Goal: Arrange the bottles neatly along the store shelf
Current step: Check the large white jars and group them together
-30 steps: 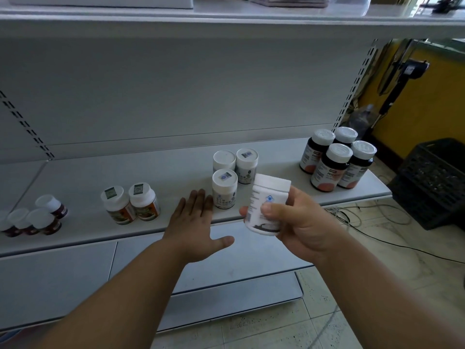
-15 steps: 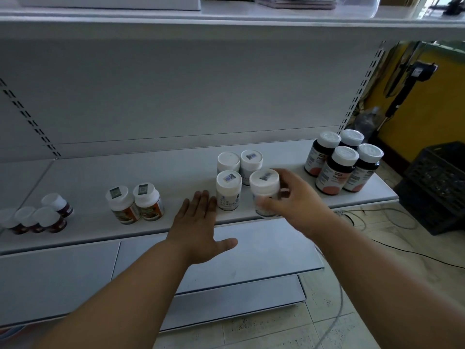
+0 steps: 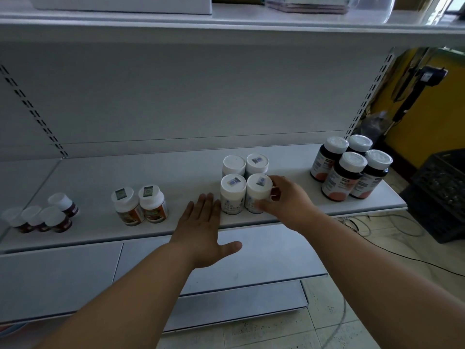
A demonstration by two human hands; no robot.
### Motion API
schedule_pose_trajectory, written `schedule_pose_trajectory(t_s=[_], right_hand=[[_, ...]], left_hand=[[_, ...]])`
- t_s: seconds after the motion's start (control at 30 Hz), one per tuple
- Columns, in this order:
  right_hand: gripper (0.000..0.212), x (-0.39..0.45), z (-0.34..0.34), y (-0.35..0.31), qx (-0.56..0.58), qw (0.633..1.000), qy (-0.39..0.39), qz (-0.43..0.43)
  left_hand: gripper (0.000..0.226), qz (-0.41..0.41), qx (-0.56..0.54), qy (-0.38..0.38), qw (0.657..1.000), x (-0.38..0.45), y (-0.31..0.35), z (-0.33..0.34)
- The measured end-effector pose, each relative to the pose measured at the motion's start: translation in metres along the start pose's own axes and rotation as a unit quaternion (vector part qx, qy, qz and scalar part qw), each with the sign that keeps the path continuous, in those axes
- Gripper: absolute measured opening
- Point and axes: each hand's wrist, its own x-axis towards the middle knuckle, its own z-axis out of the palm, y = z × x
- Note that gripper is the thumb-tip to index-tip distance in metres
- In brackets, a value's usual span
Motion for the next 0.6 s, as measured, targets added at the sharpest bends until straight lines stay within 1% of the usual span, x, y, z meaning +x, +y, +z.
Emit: schedule_pose_trajectory(t_s=[0.07, 0.13, 0.17, 0.23, 0.3, 0.33, 0.4, 0.47, 0.6], right_hand=[[0.064, -0.001, -0.001, 0.001, -0.008, 1.0, 0.008, -0.006], [0.068, -0.001, -0.003, 0.001, -0.004, 0.999, 0.044, -0.021], [0.063, 0.0, -0.006, -0.001, 0.0, 0.997, 0.068, -0.03], [0.044, 0.008, -0.013, -0.012, 0.002, 0.994, 0.098, -0.045], [0.028, 0.021, -0.019, -0.025, -0.01, 0.995, 0.087, -0.051], [0.024, 0.029, -0.021, -0.031, -0.023, 0.995, 0.078, -0.054], [0.022, 0.043, -0.023, -0.04, -0.084, 0.992, 0.063, -0.063], [0.025, 0.054, -0.023, -0.045, -0.139, 0.987, 0.045, -0.058], [0.02, 0.069, -0.021, -0.047, -0.172, 0.985, -0.005, -0.022]], left_hand=[[0.127, 0.003, -0.002, 0.001, 1.0, 0.0, 0.0, 0.0], [0.127, 0.006, -0.003, 0.002, 1.0, 0.0, 0.0, 0.0], [0.127, 0.007, -0.005, 0.004, 1.0, 0.001, -0.001, 0.001], [0.127, 0.008, -0.01, 0.006, 1.0, 0.001, -0.001, 0.001], [0.127, 0.008, -0.012, 0.006, 1.0, 0.001, -0.001, 0.001], [0.127, 0.008, -0.013, 0.004, 1.0, 0.0, -0.001, 0.001], [0.127, 0.004, -0.016, 0.004, 1.0, 0.0, 0.0, 0.0], [0.127, 0.003, -0.017, 0.002, 1.0, 0.0, 0.0, 0.0], [0.124, 0.001, -0.016, 0.0, 1.0, 0.0, 0.0, 0.001]])
